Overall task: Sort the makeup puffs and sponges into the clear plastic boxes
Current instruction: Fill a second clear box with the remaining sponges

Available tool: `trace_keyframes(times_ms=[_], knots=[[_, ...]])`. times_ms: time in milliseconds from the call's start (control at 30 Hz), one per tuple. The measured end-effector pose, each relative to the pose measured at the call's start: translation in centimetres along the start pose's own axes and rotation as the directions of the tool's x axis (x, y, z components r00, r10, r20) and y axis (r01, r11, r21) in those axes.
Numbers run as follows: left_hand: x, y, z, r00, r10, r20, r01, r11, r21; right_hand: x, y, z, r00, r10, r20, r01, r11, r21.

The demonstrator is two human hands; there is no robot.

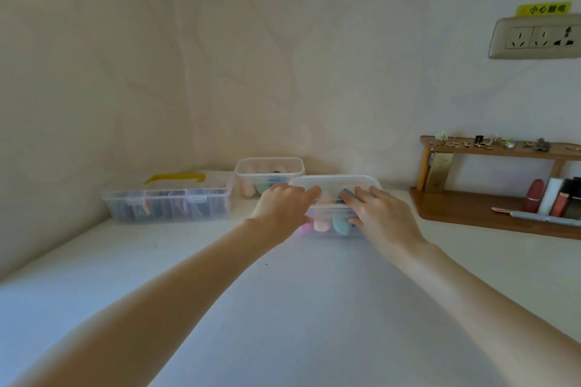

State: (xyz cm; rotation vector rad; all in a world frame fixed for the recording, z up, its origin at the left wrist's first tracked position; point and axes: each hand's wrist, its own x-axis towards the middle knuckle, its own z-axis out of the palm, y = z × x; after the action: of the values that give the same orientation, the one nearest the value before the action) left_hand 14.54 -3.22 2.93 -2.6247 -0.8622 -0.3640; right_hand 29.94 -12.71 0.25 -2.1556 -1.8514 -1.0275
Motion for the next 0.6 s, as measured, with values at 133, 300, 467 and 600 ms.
trace_keyframes(times_ms=[133, 300, 467, 600], knots=[[2.9, -4.1, -3.6, 0.974, -0.106, -0.198, 0.085, 0.99, -0.111, 6.2, 0.8, -1.0, 0.966, 0.056, -0.253, -0.043, 0.997, 0.057], [5.6, -10.5, -3.7, 0.976, -0.177, -0.128, 0.172, 0.984, -0.056, 14.1, -2.1, 0.1, 0.954, 0.059, -0.293, -0.027, 0.993, 0.113], [7.5, -14.2, 0.1, 0.98, -0.2, 0.009, 0.199, 0.976, 0.087, 18.0, -5.4, 6.1, 0.988, 0.073, -0.134, -0.058, 0.992, 0.109], [8.5, -15.0, 2.8, 0.968, -0.252, -0.008, 0.251, 0.967, -0.037, 18.8, -5.5, 7.3, 0.99, 0.065, -0.123, -0.041, 0.981, 0.192]])
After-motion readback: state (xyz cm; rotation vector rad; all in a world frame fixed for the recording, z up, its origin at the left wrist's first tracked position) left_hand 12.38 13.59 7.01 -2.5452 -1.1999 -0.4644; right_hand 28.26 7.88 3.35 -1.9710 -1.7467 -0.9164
